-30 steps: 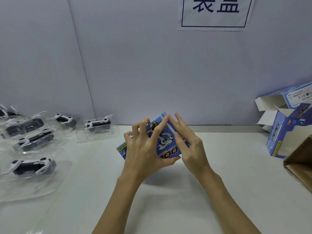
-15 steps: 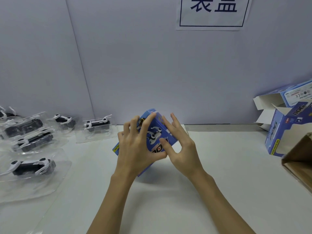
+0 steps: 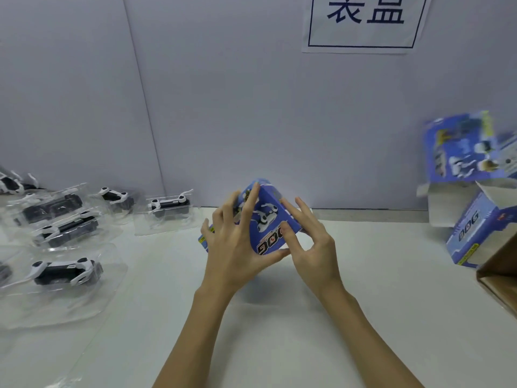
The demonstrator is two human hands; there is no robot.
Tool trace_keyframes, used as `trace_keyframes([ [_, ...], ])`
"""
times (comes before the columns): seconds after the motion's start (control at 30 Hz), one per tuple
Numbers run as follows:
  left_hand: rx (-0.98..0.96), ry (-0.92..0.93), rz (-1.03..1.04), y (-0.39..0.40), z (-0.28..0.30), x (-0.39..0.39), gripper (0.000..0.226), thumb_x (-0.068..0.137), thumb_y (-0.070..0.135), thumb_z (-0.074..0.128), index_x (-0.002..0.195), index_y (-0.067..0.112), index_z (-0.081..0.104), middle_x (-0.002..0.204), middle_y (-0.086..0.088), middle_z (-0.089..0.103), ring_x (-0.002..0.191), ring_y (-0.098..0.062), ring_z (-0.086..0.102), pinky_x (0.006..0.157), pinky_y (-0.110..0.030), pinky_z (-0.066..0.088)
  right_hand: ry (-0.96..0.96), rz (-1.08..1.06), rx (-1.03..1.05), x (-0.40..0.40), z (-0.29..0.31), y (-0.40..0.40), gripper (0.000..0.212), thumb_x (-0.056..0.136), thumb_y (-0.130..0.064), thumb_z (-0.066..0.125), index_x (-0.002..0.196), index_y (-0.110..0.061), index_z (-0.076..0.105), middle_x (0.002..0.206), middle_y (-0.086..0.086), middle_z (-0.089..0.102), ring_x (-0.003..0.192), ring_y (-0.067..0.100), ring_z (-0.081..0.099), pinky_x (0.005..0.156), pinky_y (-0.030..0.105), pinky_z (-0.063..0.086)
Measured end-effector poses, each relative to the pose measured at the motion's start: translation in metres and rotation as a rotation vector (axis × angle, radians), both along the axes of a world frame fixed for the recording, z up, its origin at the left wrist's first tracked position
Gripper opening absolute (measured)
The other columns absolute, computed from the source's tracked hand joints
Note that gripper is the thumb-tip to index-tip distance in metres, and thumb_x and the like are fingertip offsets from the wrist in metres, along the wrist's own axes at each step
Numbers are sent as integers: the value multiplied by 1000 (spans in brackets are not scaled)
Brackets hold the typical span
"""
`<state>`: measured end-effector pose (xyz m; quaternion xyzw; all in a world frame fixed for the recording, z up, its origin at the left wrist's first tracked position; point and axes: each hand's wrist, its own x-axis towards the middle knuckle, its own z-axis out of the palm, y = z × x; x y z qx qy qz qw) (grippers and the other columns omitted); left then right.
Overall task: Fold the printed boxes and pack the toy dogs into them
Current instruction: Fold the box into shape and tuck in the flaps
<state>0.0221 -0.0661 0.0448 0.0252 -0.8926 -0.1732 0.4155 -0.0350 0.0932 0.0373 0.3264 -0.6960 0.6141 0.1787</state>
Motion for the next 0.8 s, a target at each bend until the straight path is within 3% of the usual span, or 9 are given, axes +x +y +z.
trace_keyframes([
  [0.1,13,-156,4,-5,-11,-4,114,70,89,62,163,45,13,169,2,11,152,-25,23,113,-72,23,-80,-116,-42,-9,-5,6,44,99,-34,64,141,-46,56,150,0,52,136,16,53,99,41,57],
  [0.17,139,-201,-31,-9,-18,-8,107,69,81,72,159,49,23,169,3,11,153,-22,20,115,-64,28,-127,-177,-26,-14,-6,11,49,95,-46,61,144,-40,57,141,3,54,134,17,53,105,45,52],
  [0.3,617,-171,-73,-12,-24,-14,98,61,64,89,143,32,45,135,2,43,122,-16,54,93,-27,45,-35,-119,140,-22,-10,21,77,85,-50,70,155,-40,39,136,5,42,129,19,53,95,32,56],
  [0.4,834,-137,-31,-19,-25,-14,100,50,66,88,133,28,47,108,6,62,97,-9,64,75,-22,51,74,-65,347,-29,-18,24,99,85,-41,82,161,-44,18,147,0,30,126,12,48,100,27,53],
  [0.53,1080,-51,-72,-26,-25,-14,93,52,58,93,129,30,49,111,5,67,99,-7,68,67,-17,55,254,-195,519,-31,-17,19,104,88,-44,79,162,-48,5,169,-7,10,144,20,28,118,39,30],
  [0.6,1179,10,-135,-27,-21,-14,88,57,58,92,130,23,56,113,3,72,98,-12,73,65,-15,57,273,-201,424,-31,-11,18,97,88,-42,79,162,-38,16,172,-4,13,154,20,21,122,42,24],
  [0.67,1227,61,-259,-27,-15,-12,77,64,66,88,124,22,68,110,1,78,99,-15,75,69,-14,56,199,-98,218,-28,-7,18,90,88,-33,79,162,-25,28,168,-1,29,153,20,31,122,44,32],
  [0.73,1208,69,-401,-26,-10,-9,72,64,79,80,114,27,76,107,1,79,97,-13,74,74,-15,55,57,-56,18,-25,-5,17,82,89,-30,77,159,-21,36,154,-2,47,141,18,47,113,33,44],
  [0.8,1164,12,-483,-23,-8,-8,75,63,85,75,117,32,75,108,1,79,100,-14,73,82,-20,55,-118,-136,-100,-21,0,17,75,86,-45,72,153,-22,47,137,2,59,121,20,58,99,28,52],
])
